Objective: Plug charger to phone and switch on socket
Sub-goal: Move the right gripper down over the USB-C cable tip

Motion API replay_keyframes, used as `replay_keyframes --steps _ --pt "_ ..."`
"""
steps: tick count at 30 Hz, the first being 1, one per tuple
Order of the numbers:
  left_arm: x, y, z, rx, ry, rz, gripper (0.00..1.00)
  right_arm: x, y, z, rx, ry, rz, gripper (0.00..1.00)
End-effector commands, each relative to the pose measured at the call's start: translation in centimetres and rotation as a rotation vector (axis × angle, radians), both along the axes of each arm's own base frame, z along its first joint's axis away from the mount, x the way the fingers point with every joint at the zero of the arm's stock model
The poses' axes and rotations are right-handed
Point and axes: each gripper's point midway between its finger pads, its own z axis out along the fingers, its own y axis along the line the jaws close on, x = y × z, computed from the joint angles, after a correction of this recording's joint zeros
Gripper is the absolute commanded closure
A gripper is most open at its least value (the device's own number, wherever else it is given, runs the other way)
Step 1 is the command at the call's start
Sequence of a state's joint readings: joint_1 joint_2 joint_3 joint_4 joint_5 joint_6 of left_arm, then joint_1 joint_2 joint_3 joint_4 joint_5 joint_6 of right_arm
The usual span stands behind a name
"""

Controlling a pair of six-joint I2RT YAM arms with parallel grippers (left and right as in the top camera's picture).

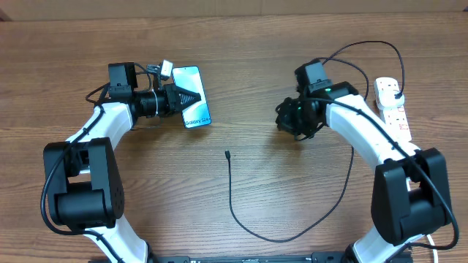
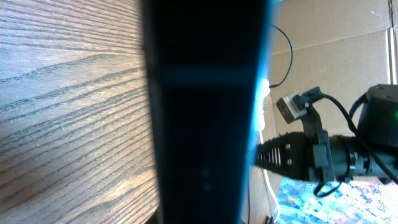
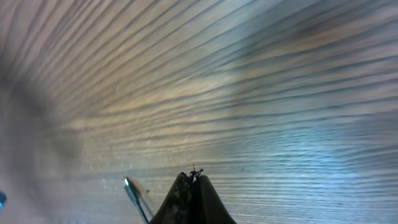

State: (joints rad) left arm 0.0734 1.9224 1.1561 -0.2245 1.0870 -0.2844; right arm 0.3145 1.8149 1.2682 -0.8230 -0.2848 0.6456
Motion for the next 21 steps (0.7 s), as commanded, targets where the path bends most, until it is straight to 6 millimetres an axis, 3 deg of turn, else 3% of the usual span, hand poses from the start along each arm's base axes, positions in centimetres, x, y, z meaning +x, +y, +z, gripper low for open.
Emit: replay_keyframes --steps 1,4,6,7,12,21 --pt "-0.2 -0.3 0.8 -0.014 -0.030 -0.022 0.96 -0.7 2.1 1.3 0.012 -0.055 0.104 0.93" --pt "-0.2 -0.3 0.8 -0.017 -0.020 -0.017 0.96 -1.0 3.4 1.2 -0.008 -0.080 0.142 0.65" --pt "0.0 -0.1 0.6 -0.008 -0.003 0.001 0.96 -1.3 4.4 1.3 -0.008 -0.096 0.169 0.37" --pt "0.0 0.0 0.5 -0.003 0.003 0.009 0.96 -1.4 4.9 1.4 -0.005 -0.101 0.181 0.28" --pt "0.9 0.6 -0.1 0.020 0.058 0.082 0.96 -2.5 6.7 1.2 -0.035 -0.123 0.239 0.16" --pt "1.3 0.6 0.1 -0.029 0.162 0.150 0.96 -5.0 10.2 1.1 -0.065 -0.155 0.348 0.16"
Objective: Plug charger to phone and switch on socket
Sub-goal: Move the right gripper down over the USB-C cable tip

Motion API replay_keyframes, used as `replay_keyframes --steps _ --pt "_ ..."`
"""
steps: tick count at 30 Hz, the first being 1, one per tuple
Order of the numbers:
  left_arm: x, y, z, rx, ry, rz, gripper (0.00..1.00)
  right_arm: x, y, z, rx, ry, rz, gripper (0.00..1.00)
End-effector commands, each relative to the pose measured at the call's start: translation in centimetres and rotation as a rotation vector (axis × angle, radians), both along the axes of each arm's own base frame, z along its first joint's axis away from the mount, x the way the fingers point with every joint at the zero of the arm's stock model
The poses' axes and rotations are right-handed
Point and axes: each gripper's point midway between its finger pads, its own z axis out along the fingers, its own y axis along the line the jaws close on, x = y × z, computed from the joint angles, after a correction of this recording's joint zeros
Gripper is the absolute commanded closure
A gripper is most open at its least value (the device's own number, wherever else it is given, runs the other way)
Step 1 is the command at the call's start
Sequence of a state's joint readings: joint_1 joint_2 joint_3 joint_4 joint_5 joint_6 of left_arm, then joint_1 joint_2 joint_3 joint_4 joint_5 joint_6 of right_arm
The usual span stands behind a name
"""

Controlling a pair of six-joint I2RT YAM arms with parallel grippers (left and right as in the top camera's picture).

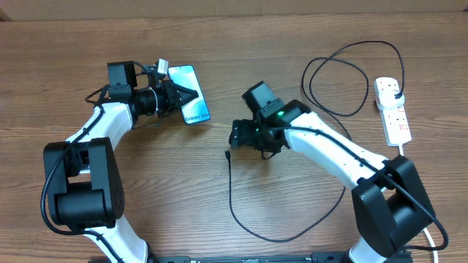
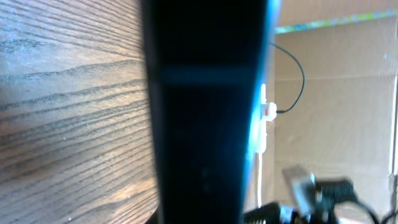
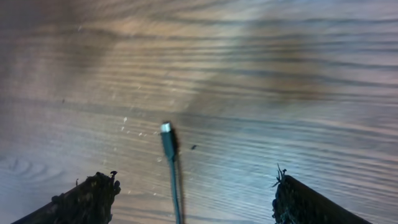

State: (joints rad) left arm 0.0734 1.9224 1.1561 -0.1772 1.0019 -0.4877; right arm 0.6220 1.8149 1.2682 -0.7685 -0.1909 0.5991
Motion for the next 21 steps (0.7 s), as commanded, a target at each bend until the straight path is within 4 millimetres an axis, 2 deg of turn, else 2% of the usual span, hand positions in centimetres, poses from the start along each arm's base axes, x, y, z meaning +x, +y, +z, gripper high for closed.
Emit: replay_keyframes --steps 1,21 --pt "0.0 -0.2 0.7 -0.032 0.029 0.020 0.96 -0.6 1.3 1.2 0.005 -0.053 0.039 0.16" --pt "0.0 -0.2 0.7 -0.032 0.029 0.019 0.96 -2.9 4.2 0.6 -0.137 -0.182 0.044 0.17"
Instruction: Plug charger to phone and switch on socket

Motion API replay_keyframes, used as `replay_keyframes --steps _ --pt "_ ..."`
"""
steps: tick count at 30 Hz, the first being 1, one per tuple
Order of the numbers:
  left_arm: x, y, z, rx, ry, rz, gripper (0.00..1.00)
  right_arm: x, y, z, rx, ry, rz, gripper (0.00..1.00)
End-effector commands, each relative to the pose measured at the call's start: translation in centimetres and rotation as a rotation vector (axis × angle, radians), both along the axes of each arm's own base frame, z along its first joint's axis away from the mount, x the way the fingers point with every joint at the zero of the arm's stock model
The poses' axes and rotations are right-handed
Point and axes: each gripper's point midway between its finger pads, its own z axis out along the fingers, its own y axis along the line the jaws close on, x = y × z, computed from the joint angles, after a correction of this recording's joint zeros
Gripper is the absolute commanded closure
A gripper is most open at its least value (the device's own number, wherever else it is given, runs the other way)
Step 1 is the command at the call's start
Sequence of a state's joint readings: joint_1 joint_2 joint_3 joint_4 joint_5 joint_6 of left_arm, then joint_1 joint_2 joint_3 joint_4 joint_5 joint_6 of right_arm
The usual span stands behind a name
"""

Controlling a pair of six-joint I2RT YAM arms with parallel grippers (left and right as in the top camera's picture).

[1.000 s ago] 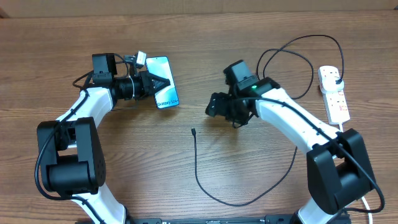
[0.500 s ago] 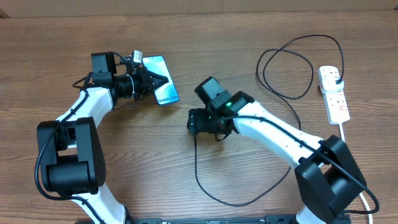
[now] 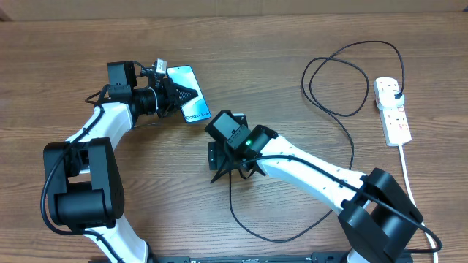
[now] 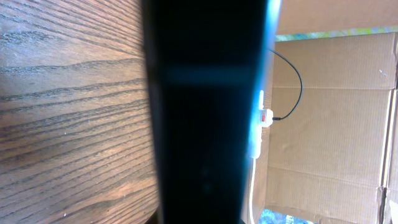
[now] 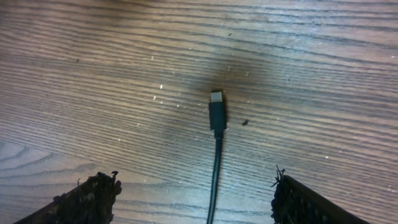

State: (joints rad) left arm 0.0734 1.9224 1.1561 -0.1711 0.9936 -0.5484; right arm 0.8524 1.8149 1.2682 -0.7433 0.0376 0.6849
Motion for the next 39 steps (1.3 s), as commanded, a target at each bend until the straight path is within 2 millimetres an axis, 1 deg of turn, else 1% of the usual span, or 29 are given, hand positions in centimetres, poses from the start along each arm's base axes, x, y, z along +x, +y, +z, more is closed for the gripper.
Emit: replay_keyframes --steps 1,5,13,19,27,32,39 --pt "-0.1 -0.3 0.8 -0.016 -0.015 -0.012 0.96 0.4 0.1 0.8 -0.002 -0.046 -0.027 0.17" --pt "-0.1 -0.3 0.8 -0.015 -0.015 -0.012 0.96 0.4 0.3 0.9 0.004 -0.052 -0.024 0.12" --pt "-0.1 -0.3 0.7 -0.014 -0.015 -0.010 0.96 0.3 0.2 0.2 0.007 -0.053 -0.024 0.08" --pt "-0.1 -0.3 0.7 -0.014 -0.015 -0.010 0.95 0.0 -0.2 -1.5 0.010 -0.055 -0.024 0.04" --pt "-0.1 -0.3 0.7 -0.013 -0.015 -0.010 0.96 -0.3 -0.3 -3.8 0.054 -0.078 -0.021 0.04" --pt "-0.1 -0.3 0.7 -0.013 -0.015 -0.010 0.96 -0.3 -0.2 -3.9 0.058 -0.082 -0.021 0.01" --pt "0.0 -0.2 0.6 -0.004 -0.014 -0.003 0.96 -0.2 -0.3 -3.9 0.056 -0.085 -0.022 0.00"
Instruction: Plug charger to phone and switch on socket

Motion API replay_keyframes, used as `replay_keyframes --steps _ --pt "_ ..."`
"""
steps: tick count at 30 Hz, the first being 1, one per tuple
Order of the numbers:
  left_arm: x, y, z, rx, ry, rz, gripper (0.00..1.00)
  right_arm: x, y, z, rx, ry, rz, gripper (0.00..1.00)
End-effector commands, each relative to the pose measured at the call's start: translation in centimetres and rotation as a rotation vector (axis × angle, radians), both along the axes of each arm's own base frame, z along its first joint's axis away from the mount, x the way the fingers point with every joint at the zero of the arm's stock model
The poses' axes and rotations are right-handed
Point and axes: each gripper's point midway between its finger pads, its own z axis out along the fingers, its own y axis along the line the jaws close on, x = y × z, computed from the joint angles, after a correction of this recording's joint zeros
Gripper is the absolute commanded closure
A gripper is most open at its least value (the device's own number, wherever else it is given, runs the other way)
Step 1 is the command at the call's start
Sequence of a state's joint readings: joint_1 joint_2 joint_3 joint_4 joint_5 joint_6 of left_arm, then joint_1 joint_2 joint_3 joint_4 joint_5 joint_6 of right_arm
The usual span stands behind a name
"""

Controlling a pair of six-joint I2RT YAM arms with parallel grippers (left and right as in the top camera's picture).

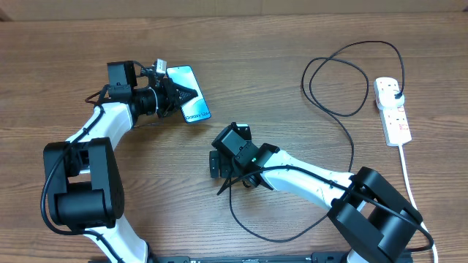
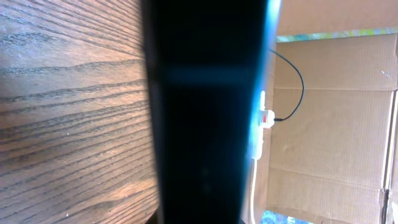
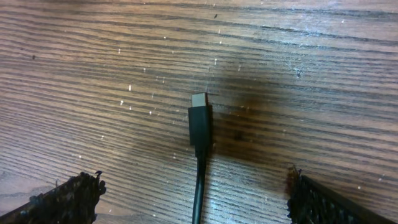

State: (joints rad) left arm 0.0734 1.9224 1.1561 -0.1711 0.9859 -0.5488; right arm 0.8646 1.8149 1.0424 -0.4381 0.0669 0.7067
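Observation:
The blue-edged phone [image 1: 189, 95] is tilted up off the table at the back left, with my left gripper [image 1: 176, 96] shut on it. In the left wrist view it is a dark band [image 2: 205, 112] filling the middle. The black charger cable [image 1: 235, 212] lies in a loop on the table. Its plug [image 3: 199, 119] points away from the camera in the right wrist view. My right gripper [image 3: 196, 194] is open low over it, one finger on each side and not touching. The white socket strip [image 1: 392, 111] lies at the far right.
The cable runs on in a big loop [image 1: 336, 80] to the charger head plugged into the strip's far end [image 1: 395, 89]. The strip also shows in the left wrist view [image 2: 261, 124], before cardboard walls. The strip's white lead [image 1: 413, 197] runs toward the front right.
My right gripper has come closer to the table over the cable plug, which looks larger between the open fingers. The left gripper and the phone have not moved.
My right gripper was shut at the table's right middle, far from the plug. Then it was open just right of the plug, then over it, and now lower around it. Throughout, my left gripper held the phone at the back left.

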Motion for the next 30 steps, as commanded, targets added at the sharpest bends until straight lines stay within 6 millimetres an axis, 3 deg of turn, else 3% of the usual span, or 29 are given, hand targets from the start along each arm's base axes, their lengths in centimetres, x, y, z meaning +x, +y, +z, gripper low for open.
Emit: replay_keyframes --steps 1,30 --pt "-0.06 -0.24 0.68 -0.010 -0.015 -0.008 0.96 0.12 0.14 0.60 0.010 -0.019 -0.004 0.00" --pt "0.00 -0.17 0.60 -0.004 -0.014 -0.003 0.96 0.33 0.09 0.66 0.007 -0.030 -0.008 0.00"
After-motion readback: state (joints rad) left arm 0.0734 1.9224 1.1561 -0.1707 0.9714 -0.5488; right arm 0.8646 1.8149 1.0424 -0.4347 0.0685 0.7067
